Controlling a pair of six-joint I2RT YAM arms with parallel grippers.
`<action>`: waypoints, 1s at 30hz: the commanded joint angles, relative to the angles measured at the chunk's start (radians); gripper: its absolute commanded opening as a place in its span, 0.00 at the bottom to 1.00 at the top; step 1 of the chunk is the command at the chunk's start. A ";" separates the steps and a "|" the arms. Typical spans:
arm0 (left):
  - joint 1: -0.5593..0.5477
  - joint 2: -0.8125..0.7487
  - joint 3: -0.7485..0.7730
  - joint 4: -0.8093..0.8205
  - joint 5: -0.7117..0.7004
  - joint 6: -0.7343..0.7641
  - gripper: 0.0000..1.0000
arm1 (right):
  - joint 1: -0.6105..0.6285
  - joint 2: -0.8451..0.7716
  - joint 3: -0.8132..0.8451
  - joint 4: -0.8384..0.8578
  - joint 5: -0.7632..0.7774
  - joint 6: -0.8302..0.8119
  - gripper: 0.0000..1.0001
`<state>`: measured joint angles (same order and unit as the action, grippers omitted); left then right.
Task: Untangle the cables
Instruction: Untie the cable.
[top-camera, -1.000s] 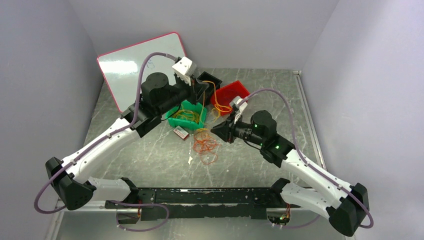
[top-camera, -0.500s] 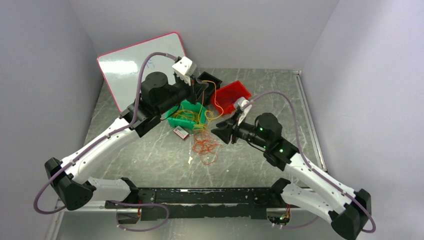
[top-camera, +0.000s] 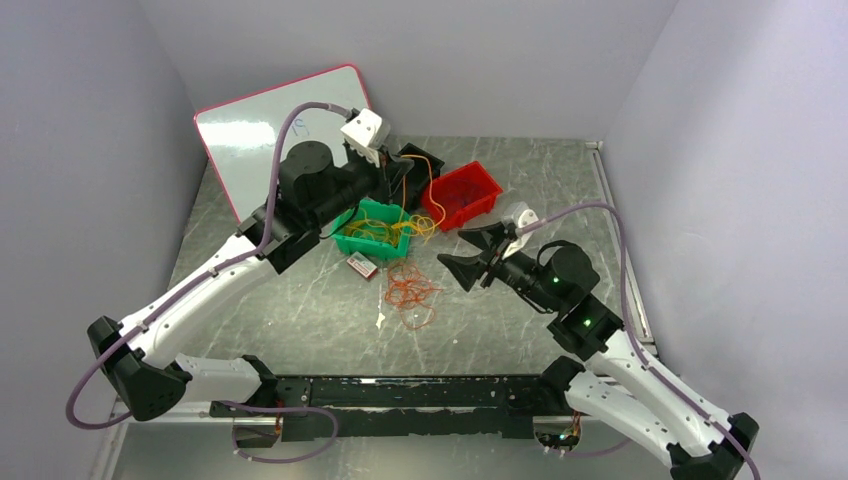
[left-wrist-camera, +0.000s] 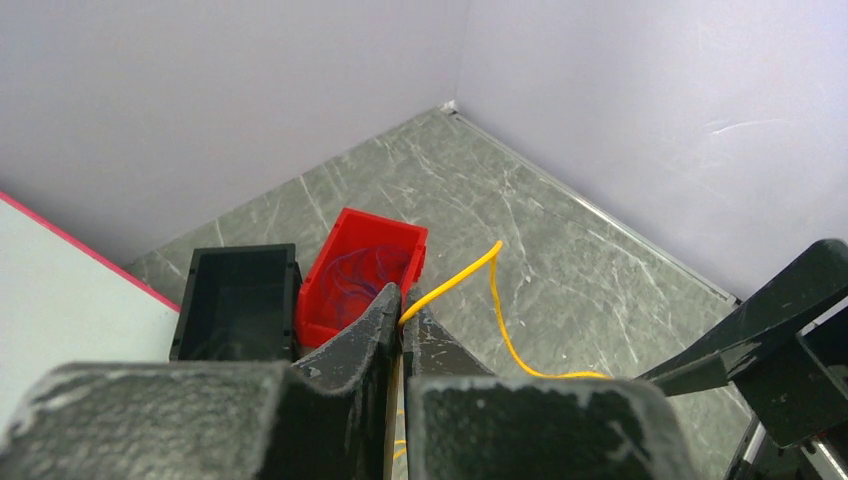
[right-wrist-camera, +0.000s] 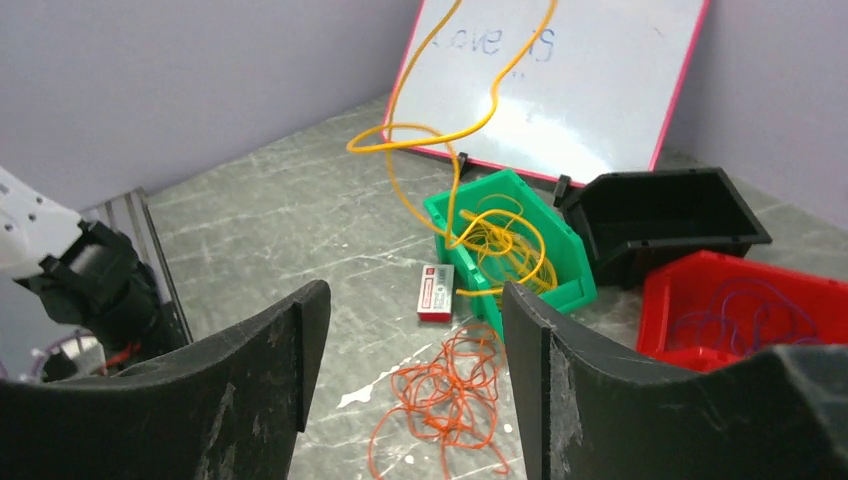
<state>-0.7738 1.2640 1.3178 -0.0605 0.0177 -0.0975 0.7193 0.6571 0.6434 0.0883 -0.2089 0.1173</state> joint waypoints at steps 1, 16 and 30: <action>0.001 -0.026 0.057 -0.009 0.002 0.022 0.07 | 0.001 0.025 0.003 0.094 -0.119 -0.150 0.68; 0.001 -0.027 0.105 -0.041 -0.117 -0.028 0.07 | 0.007 0.165 -0.097 0.479 -0.103 -0.417 0.74; 0.005 -0.031 0.116 -0.045 -0.163 -0.029 0.07 | 0.113 0.348 -0.048 0.629 0.014 -0.501 0.74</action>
<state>-0.7738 1.2564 1.3998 -0.1070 -0.1162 -0.1204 0.8024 0.9596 0.5571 0.6296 -0.2703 -0.3252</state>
